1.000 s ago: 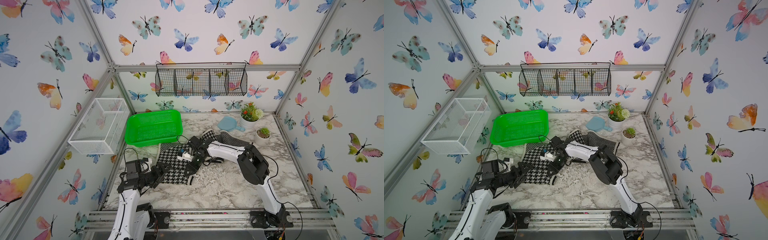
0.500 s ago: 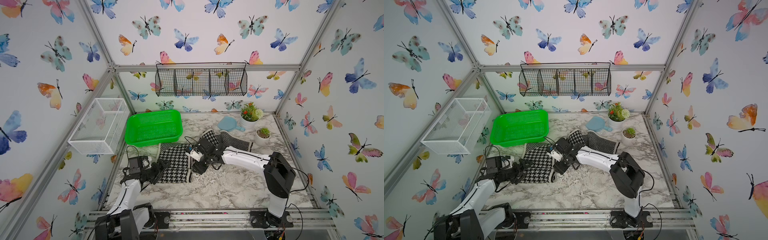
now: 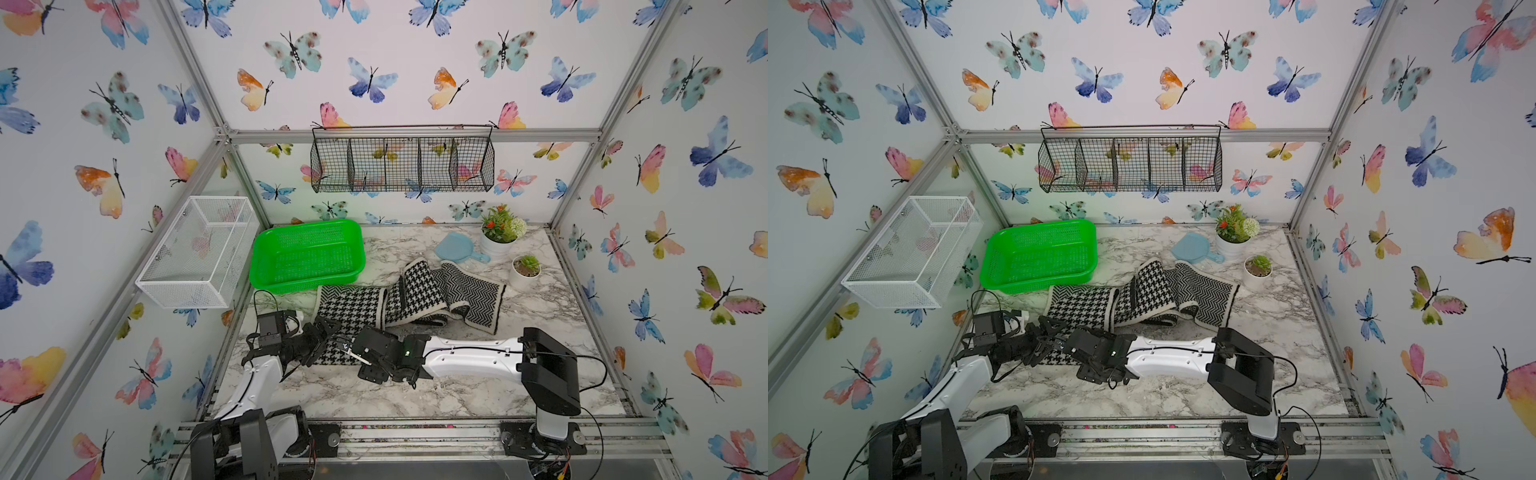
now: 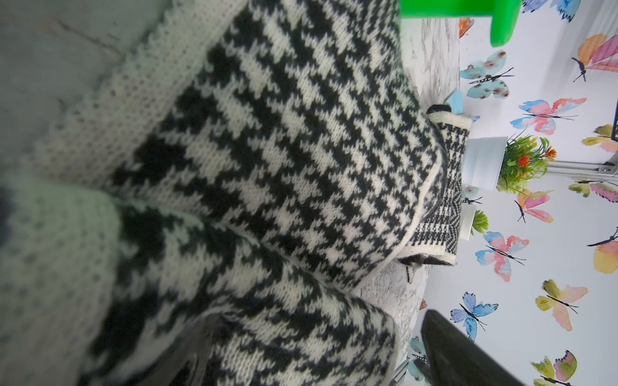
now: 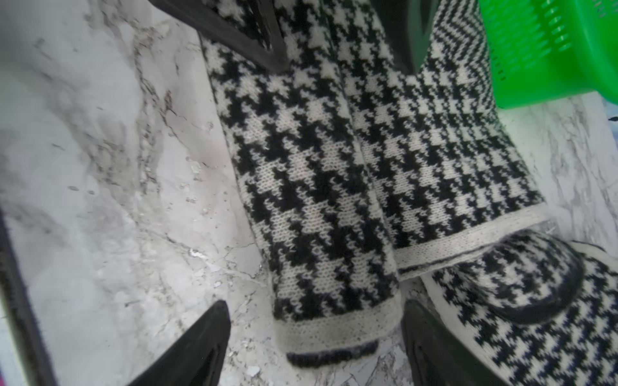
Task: Roll up the scarf and place it into the basket
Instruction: Roll the scarf at the center of the board.
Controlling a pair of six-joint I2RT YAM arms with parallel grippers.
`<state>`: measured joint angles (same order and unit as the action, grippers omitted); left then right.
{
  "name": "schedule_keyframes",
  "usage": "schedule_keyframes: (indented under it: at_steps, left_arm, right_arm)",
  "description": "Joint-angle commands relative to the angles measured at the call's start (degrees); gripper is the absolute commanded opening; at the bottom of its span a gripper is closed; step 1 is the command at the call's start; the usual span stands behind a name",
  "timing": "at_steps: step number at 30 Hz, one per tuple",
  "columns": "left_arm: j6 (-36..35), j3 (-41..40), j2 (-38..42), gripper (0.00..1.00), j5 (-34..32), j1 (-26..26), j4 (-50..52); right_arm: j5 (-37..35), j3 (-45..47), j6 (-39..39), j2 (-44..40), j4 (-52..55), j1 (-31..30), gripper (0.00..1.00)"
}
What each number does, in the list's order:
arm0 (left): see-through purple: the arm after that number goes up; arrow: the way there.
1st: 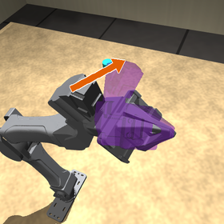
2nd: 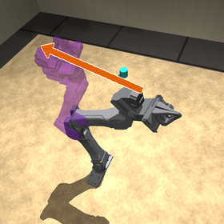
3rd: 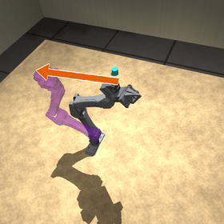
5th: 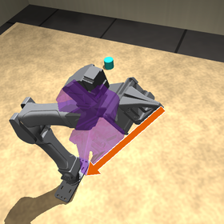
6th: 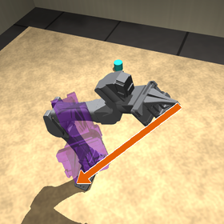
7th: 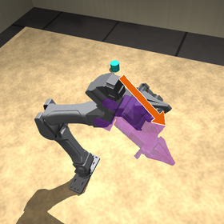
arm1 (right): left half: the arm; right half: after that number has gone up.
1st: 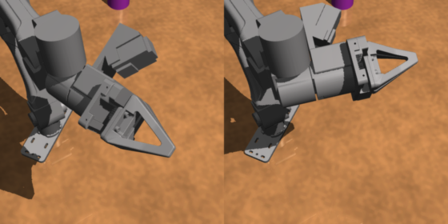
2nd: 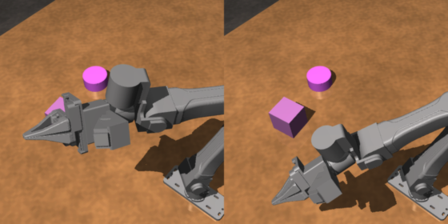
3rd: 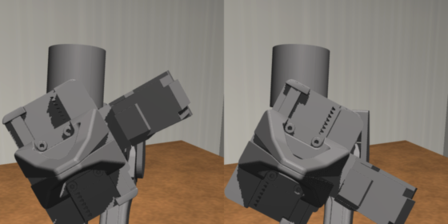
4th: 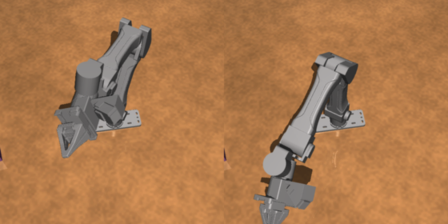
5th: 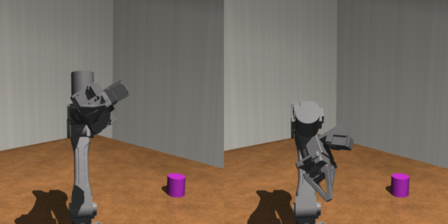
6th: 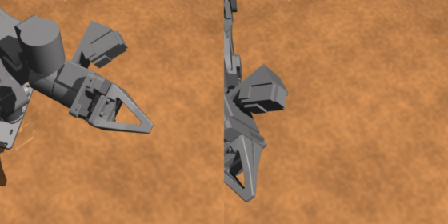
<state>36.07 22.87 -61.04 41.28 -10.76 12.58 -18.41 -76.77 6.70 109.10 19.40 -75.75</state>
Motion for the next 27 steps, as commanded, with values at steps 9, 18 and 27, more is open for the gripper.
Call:
schedule_keyframes:
  at_steps: [9,18,27]
  left_arm:
    - [0.2,0.4,-0.3,0.98,1.1,0.1,-1.2]
    - [0.0,3.3,-0.5,0.99,1.8,-0.1,0.6]
    - [-0.6,9.7,0.2,0.98,-1.6,-1.3,5.3]
  right_arm:
    - [-7.8,0.3,2.0,9.7,-1.5,-0.4,0.79]
    - [-6.8,-1.5,1.9,12.9,0.5,-0.2,0.11]
    - [14.4,-5.2,-3.6,9.2,8.1,1.0,0.02]
